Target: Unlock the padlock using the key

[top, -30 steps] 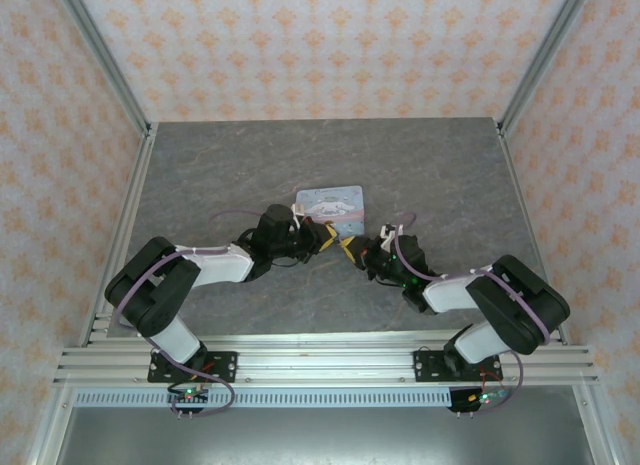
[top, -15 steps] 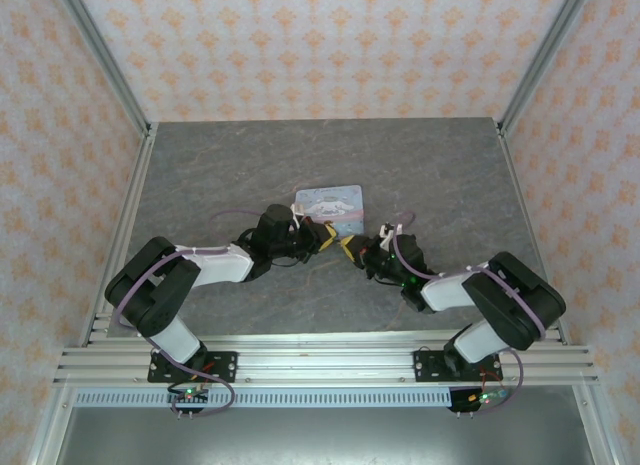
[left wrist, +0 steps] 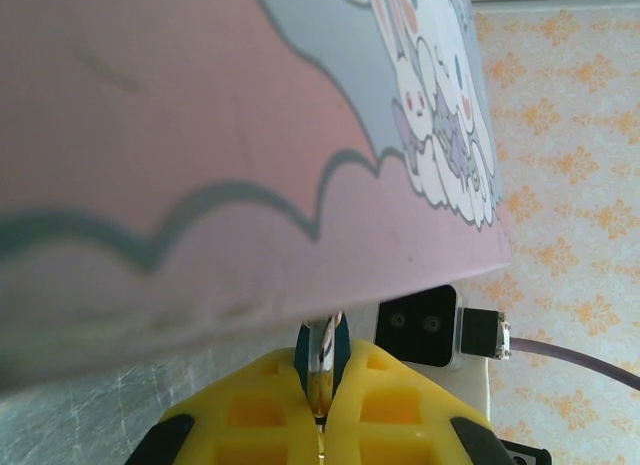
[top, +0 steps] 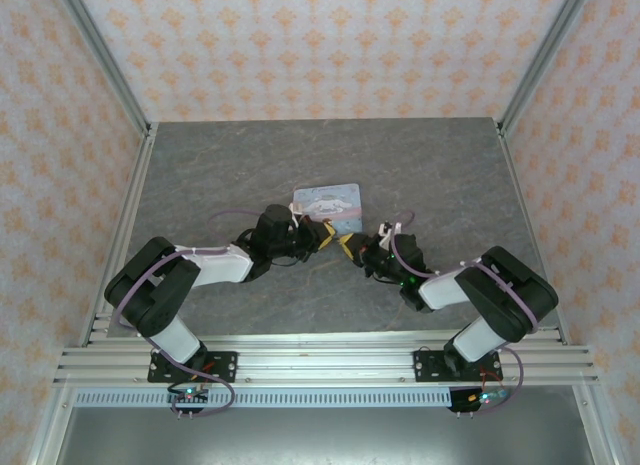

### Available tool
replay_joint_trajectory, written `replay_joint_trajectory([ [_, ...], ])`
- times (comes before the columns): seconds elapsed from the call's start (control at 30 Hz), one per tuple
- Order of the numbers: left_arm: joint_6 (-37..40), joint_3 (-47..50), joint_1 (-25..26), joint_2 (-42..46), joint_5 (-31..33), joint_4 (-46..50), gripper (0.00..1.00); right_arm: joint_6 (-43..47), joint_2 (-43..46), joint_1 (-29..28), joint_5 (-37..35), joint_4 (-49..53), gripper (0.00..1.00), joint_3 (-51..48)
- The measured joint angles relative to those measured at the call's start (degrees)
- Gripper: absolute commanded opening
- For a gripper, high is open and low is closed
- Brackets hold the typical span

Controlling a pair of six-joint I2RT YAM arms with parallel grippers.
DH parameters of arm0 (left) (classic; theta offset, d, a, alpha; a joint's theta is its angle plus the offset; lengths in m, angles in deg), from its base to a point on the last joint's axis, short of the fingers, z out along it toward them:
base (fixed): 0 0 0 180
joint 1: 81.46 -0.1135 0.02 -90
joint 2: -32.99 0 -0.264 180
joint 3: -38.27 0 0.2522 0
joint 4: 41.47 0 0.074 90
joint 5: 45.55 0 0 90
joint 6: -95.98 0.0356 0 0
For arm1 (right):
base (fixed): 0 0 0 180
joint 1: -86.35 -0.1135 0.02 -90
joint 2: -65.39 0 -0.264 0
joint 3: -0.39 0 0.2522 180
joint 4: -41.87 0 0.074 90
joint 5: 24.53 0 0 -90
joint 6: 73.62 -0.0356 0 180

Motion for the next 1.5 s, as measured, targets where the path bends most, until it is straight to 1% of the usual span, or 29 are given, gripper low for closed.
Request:
replay_joint_trajectory([
  [0.17,-0.2,0.0,0.0,0.3,0.0,-1.6,0.0,0.5,-0.5,2.1,2.6,-1.3,0.0,0.0],
  [0.57,-1.0,0.0,-0.6,0.9,-0.2,-2.5,0.0,1.7,-1.2,3.0,5.1,-1.2,0.0,1.7],
  [0.63,-1.0,0.0,-0.7,0.9,-0.2,-2.4,0.0,3.3,-0.9,3.3,5.6,0.3,0.0,2.2],
  [0.87,-1.0,0.0,-0.6,1.0,-0.5,-2.7,0.0,10.1,3.8,4.2,6.2,10.2,0.0,4.1],
  [1.0,-1.0,0.0,-0.6,1.0,-0.5,-2.7,0.0,11.4,4.0,4.4,6.7,11.9,0.0,4.9],
  [1.13,-1.0,0.0,-0.7,1.0,-0.3,-2.8,0.0,9.9,2.9,4.6,7.2,10.2,0.0,4.9],
  [1.33,-1.0,0.0,-1.0,1.0,1.0,-2.8,0.0,2.1,-1.9,4.8,8.6,2.7,0.0,4.9],
  [1.5,-1.1,0.0,-1.0,1.5,1.8,-2.9,0.0,-1.7,-2.3,5.0,9.4,1.7,0.0,5.4],
])
